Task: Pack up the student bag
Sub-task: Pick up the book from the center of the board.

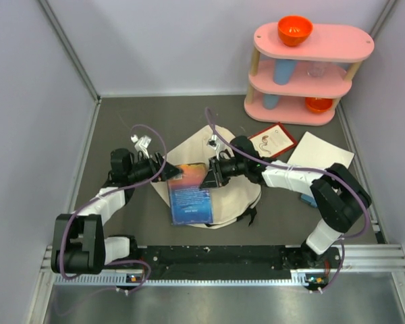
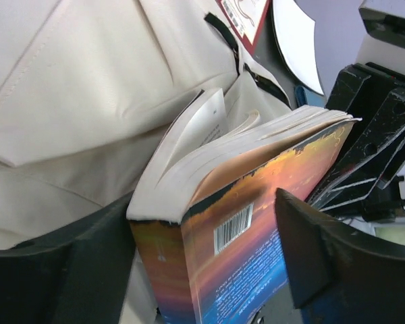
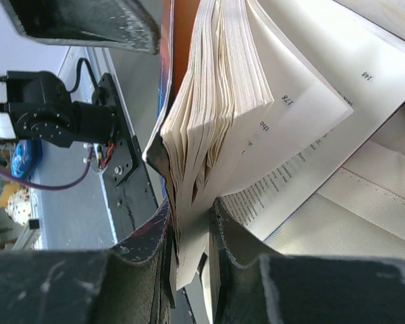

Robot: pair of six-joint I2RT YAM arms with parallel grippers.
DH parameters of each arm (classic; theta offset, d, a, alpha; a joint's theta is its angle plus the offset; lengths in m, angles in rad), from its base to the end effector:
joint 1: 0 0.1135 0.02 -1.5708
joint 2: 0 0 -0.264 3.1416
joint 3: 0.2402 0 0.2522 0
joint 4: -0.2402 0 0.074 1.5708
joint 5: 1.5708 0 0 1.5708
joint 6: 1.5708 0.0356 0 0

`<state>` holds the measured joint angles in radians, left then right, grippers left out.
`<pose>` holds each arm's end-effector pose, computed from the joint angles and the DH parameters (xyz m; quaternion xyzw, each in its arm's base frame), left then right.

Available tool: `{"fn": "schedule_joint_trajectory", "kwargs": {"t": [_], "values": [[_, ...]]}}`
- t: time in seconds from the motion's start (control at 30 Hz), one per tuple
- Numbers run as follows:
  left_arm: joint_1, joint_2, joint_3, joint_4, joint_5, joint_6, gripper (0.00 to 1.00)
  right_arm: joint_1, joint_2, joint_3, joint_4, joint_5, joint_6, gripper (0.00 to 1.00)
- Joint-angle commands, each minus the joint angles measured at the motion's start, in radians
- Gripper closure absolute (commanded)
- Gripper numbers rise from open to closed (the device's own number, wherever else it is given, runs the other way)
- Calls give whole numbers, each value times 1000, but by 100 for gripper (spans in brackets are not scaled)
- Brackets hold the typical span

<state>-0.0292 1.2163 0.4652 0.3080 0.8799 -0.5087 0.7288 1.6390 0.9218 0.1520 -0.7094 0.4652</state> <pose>0.2348 -0.0343 0.1963 0.0395 0.7969 -0.4755 0.3705 0.2437 0.2486 0.2070 -0.2739 0.7926 0.5057 0.2026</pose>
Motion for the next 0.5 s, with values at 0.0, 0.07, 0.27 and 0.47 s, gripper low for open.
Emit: {"fn": "schedule_joint_trajectory", "kwargs": {"t": [0.0, 0.07, 0.27, 0.47], "values": [[2, 51, 13, 111, 108, -19, 21, 4, -50, 29, 44, -133, -65, 100], [2, 55, 6, 155, 146, -34, 21, 1, -41, 41, 32, -124, -69, 100], [-26, 28, -33, 256, 198, -108, 21, -29, -16, 86, 17, -65, -69, 100], [-90, 8, -45, 243, 203, -106, 23, -42, 22, 124, 66, -13, 22, 100]]}}
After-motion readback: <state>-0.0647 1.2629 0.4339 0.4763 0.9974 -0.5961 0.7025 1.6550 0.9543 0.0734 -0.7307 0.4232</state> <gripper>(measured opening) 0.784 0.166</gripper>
